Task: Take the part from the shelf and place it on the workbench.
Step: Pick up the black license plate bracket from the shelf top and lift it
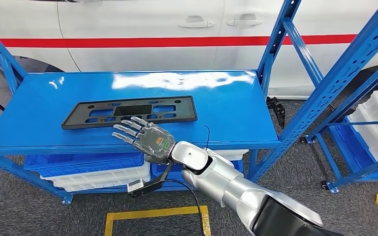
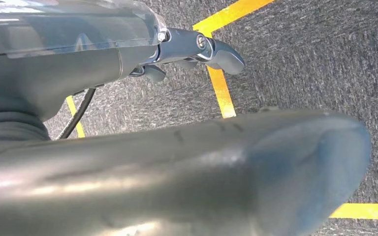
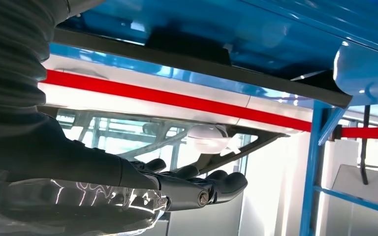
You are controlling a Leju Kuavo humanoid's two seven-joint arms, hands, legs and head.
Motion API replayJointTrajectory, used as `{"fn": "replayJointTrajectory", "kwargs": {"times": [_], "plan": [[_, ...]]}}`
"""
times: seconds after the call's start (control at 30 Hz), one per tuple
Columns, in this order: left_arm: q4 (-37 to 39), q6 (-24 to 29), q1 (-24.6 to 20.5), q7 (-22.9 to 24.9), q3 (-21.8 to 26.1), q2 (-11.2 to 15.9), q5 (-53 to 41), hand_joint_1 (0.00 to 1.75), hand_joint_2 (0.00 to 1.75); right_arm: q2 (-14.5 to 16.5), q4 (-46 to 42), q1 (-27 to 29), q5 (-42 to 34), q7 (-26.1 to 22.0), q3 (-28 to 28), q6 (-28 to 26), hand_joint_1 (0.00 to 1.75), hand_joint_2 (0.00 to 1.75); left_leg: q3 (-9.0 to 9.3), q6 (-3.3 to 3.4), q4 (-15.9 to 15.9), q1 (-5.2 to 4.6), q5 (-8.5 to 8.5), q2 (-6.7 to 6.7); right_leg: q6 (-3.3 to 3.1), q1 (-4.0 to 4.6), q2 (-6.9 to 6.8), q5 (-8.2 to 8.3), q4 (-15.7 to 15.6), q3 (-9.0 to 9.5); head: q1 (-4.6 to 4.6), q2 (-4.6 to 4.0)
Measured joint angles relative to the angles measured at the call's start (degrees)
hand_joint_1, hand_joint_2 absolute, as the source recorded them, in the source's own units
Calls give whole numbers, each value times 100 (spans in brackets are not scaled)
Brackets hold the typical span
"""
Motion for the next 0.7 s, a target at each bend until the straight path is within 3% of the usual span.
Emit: {"fn": "replayJointTrajectory", "kwargs": {"times": [0.43, 0.7], "plan": [[0, -34, -27, 27, -10, -52, -78, 0, 0, 559, 445, -703, -304, 124, 102, 1505, 0, 175, 1, -4, 1, 0, 3, 0, 0, 0, 1, 0, 1, -5, 0, 0], [0, -53, -63, 74, -13, -113, -56, 0, 0, 757, 828, -1002, -717, 444, 316, 1944, 0, 175, 1, -5, 1, 0, 4, 0, 0, 0, 0, 0, 1, -6, 0, 0]]}}
